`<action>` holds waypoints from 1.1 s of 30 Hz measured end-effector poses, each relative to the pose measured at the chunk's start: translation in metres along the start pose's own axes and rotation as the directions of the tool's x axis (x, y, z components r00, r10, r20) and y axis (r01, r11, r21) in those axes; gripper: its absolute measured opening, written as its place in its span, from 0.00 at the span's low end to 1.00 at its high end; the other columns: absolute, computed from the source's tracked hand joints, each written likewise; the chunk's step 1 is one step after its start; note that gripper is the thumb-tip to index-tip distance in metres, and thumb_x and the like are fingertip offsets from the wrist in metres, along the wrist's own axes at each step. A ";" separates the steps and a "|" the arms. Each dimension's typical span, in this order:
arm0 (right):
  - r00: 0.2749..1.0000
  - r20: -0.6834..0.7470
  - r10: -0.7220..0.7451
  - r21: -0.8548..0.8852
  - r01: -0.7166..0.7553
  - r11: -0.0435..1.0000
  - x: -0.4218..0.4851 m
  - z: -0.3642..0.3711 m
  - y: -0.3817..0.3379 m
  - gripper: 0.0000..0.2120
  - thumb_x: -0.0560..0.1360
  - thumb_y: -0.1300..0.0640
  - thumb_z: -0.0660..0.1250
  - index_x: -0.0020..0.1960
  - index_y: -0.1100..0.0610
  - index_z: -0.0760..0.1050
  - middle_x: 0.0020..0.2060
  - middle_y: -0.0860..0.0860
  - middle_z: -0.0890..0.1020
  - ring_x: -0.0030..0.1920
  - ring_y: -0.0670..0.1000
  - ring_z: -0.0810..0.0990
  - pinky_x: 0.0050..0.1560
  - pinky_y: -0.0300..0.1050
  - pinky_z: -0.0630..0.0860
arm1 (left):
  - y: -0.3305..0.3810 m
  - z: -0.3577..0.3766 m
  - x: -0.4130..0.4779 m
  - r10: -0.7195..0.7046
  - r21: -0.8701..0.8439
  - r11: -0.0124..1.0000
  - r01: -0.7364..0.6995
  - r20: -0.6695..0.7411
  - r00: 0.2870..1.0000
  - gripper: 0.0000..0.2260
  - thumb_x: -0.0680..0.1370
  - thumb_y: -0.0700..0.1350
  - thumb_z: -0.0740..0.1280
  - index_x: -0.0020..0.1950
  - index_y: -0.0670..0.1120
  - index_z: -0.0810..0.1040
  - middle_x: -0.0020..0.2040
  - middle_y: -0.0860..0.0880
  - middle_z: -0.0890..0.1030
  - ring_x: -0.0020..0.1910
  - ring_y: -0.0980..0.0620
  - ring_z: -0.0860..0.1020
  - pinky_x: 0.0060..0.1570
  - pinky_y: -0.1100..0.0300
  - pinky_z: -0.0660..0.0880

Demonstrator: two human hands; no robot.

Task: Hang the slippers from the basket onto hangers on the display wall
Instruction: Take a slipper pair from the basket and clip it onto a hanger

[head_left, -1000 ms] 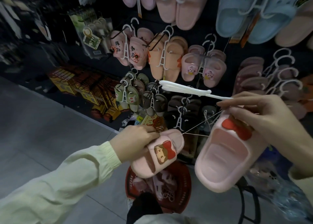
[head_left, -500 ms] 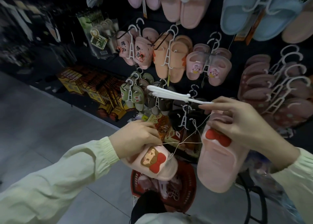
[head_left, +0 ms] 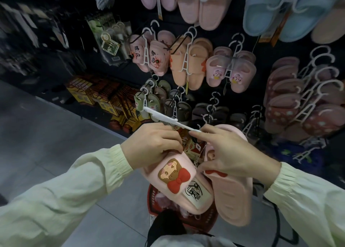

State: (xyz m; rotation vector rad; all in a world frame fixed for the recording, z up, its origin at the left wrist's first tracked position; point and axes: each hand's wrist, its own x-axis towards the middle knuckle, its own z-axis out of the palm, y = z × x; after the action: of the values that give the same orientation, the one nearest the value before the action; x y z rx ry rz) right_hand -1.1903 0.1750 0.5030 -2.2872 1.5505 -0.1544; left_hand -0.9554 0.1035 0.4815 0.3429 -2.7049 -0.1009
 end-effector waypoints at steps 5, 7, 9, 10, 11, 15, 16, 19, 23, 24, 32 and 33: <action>0.997 0.077 -0.003 -0.050 0.007 0.999 0.004 -0.006 -0.009 0.49 0.65 0.35 0.75 0.79 0.44 0.55 0.59 0.40 0.67 0.61 0.47 0.69 0.65 0.46 0.70 | 0.000 -0.002 0.002 0.030 0.020 0.999 -0.030 -0.038 0.999 0.07 0.77 0.36 0.68 0.43 0.45 0.83 0.45 0.51 0.83 0.45 0.50 0.80 0.41 0.54 0.79; 0.993 0.121 -0.007 -0.040 0.012 0.999 0.004 -0.009 -0.011 0.51 0.65 0.35 0.76 0.80 0.43 0.53 0.61 0.41 0.66 0.62 0.47 0.69 0.65 0.45 0.70 | 0.000 -0.002 0.002 0.031 0.009 0.999 -0.031 -0.047 0.998 0.07 0.77 0.35 0.67 0.43 0.44 0.82 0.46 0.49 0.83 0.46 0.48 0.80 0.40 0.52 0.80; 0.984 0.177 -0.017 -0.037 0.024 0.999 0.003 -0.011 -0.015 0.54 0.64 0.34 0.76 0.80 0.43 0.49 0.64 0.41 0.64 0.64 0.47 0.68 0.66 0.44 0.69 | -0.002 -0.002 0.003 0.030 0.014 0.999 -0.029 -0.058 0.998 0.06 0.77 0.34 0.67 0.43 0.42 0.81 0.47 0.46 0.81 0.47 0.46 0.79 0.38 0.51 0.79; 0.981 0.194 -0.024 -0.034 0.032 0.999 0.002 -0.011 -0.017 0.55 0.64 0.34 0.76 0.80 0.42 0.47 0.66 0.41 0.62 0.66 0.47 0.67 0.67 0.43 0.69 | -0.003 -0.002 0.004 0.029 0.017 0.999 -0.028 -0.065 0.997 0.06 0.77 0.34 0.68 0.43 0.42 0.81 0.48 0.44 0.81 0.48 0.45 0.78 0.37 0.51 0.78; 0.981 0.194 -0.028 -0.032 0.035 0.999 0.002 -0.010 -0.019 0.56 0.63 0.32 0.75 0.80 0.42 0.46 0.67 0.41 0.62 0.66 0.47 0.68 0.67 0.44 0.69 | -0.004 -0.003 0.005 0.031 0.017 0.999 -0.030 -0.073 0.997 0.05 0.76 0.33 0.68 0.43 0.41 0.81 0.49 0.43 0.80 0.49 0.44 0.77 0.37 0.51 0.78; 0.992 0.124 -0.031 -0.098 0.043 0.994 -0.001 -0.005 -0.028 0.52 0.64 0.28 0.71 0.78 0.44 0.49 0.65 0.43 0.62 0.59 0.49 0.76 0.59 0.50 0.77 | -0.006 -0.004 0.009 0.075 0.036 0.997 -0.071 -0.111 0.991 0.05 0.77 0.33 0.69 0.44 0.41 0.82 0.45 0.45 0.80 0.49 0.43 0.77 0.41 0.50 0.78; 0.994 0.106 -0.034 -0.120 0.047 0.992 -0.002 -0.004 -0.030 0.50 0.64 0.28 0.70 0.77 0.45 0.50 0.65 0.43 0.62 0.56 0.50 0.77 0.56 0.50 0.78 | -0.007 -0.004 0.009 0.089 0.051 0.995 -0.083 -0.125 0.988 0.05 0.77 0.33 0.69 0.44 0.41 0.82 0.43 0.46 0.81 0.49 0.43 0.77 0.42 0.50 0.79; 0.997 0.073 -0.034 -0.152 0.045 0.987 -0.003 -0.005 -0.034 0.50 0.64 0.26 0.69 0.76 0.46 0.51 0.61 0.42 0.62 0.50 0.48 0.77 0.51 0.49 0.79 | -0.009 -0.006 0.011 0.135 0.110 0.987 -0.117 -0.167 0.977 0.06 0.79 0.35 0.68 0.44 0.42 0.83 0.42 0.48 0.82 0.46 0.43 0.79 0.43 0.50 0.79; 0.998 0.059 -0.022 -0.236 0.035 0.971 -0.003 -0.007 -0.040 0.51 0.65 0.28 0.68 0.78 0.48 0.50 0.59 0.43 0.63 0.44 0.47 0.77 0.43 0.46 0.79 | -0.009 -0.005 0.014 0.141 0.162 0.980 -0.113 -0.175 0.974 0.07 0.79 0.37 0.68 0.42 0.42 0.83 0.40 0.48 0.82 0.39 0.46 0.75 0.41 0.53 0.75; 0.999 0.041 -0.022 -0.269 0.032 0.963 -0.003 -0.007 -0.041 0.49 0.65 0.30 0.68 0.77 0.50 0.54 0.59 0.44 0.64 0.42 0.47 0.77 0.39 0.45 0.78 | -0.009 -0.004 0.014 0.131 0.144 0.984 -0.108 -0.166 0.977 0.07 0.79 0.36 0.68 0.42 0.41 0.83 0.39 0.47 0.81 0.38 0.47 0.73 0.40 0.54 0.75; 0.994 -0.104 0.027 -0.324 -0.059 0.944 0.002 0.009 -0.032 0.36 0.60 0.44 0.73 0.66 0.53 0.71 0.53 0.47 0.73 0.29 0.49 0.77 0.22 0.45 0.72 | -0.012 -0.007 0.019 0.029 0.083 0.996 -0.026 -0.038 0.999 0.07 0.81 0.37 0.65 0.48 0.39 0.82 0.40 0.45 0.79 0.38 0.46 0.77 0.37 0.50 0.79; 0.993 -0.113 0.036 -0.321 -0.071 0.945 0.003 0.011 -0.029 0.36 0.61 0.44 0.73 0.67 0.53 0.70 0.55 0.47 0.73 0.30 0.49 0.77 0.22 0.45 0.72 | -0.011 -0.009 0.021 0.021 0.079 0.997 -0.020 -0.013 1.000 0.07 0.81 0.38 0.64 0.49 0.39 0.81 0.40 0.45 0.80 0.39 0.45 0.78 0.38 0.49 0.80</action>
State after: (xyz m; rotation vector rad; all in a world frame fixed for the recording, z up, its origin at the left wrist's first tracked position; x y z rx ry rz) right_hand -1.1600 0.1842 0.5031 -2.5168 1.8055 -0.0043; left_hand -0.9680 0.0872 0.4968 0.3380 -2.7032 0.0145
